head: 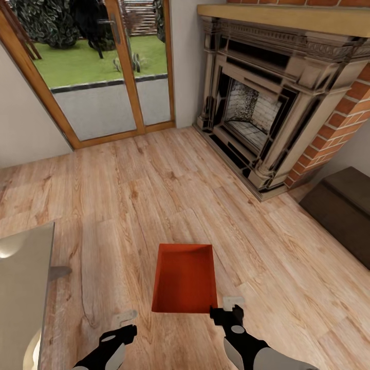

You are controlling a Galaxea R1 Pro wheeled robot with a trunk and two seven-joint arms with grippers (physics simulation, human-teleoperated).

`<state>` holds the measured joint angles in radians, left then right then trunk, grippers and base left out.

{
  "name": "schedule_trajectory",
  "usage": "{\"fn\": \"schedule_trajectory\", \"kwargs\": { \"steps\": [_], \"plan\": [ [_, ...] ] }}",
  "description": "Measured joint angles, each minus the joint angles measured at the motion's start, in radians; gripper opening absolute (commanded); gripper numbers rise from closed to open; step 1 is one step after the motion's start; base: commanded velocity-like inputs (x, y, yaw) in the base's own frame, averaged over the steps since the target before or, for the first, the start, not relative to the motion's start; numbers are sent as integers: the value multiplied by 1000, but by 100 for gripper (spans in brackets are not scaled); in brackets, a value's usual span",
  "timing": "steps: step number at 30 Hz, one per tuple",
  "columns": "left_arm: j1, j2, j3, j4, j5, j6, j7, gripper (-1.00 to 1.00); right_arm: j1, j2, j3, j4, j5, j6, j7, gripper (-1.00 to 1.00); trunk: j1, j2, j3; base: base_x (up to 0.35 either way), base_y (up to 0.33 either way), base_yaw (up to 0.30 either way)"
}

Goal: Move the two storage containers from the living room to the garage. In the garage, place one container on the floor and stack the other container on top of it (either order is fine).

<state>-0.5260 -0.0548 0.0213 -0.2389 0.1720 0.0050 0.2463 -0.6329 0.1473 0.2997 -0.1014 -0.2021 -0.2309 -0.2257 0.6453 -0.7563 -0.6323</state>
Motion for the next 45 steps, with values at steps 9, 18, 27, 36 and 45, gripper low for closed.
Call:
{"fn": "schedule_trajectory", "kwargs": {
  "steps": [9,18,27,36,45],
  "plan": [
    [0,-4,-2,19,1,-130,2,100,0,0,-2,1,9,-17,34,100,0,0,0,0,0,0],
    [0,-3,-3,25,-86,-166,-4,100,0,-1,-3,1,0,-18,34,100,0,0,0,0,0,0],
    [2,-10,4,30,-115,-304,7,100,0,1,-7,2,-4,-18,33,100,0,0,0,0,0,0],
    [2,-13,4,34,-111,-341,11,100,0,1,-9,2,-4,-19,33,100,0,0,0,16,0,0],
    [2,-12,1,35,-119,-343,-1,100,0,2,-9,2,-2,-18,22,100,-1,0,0,260,0,0]
  ]
}}
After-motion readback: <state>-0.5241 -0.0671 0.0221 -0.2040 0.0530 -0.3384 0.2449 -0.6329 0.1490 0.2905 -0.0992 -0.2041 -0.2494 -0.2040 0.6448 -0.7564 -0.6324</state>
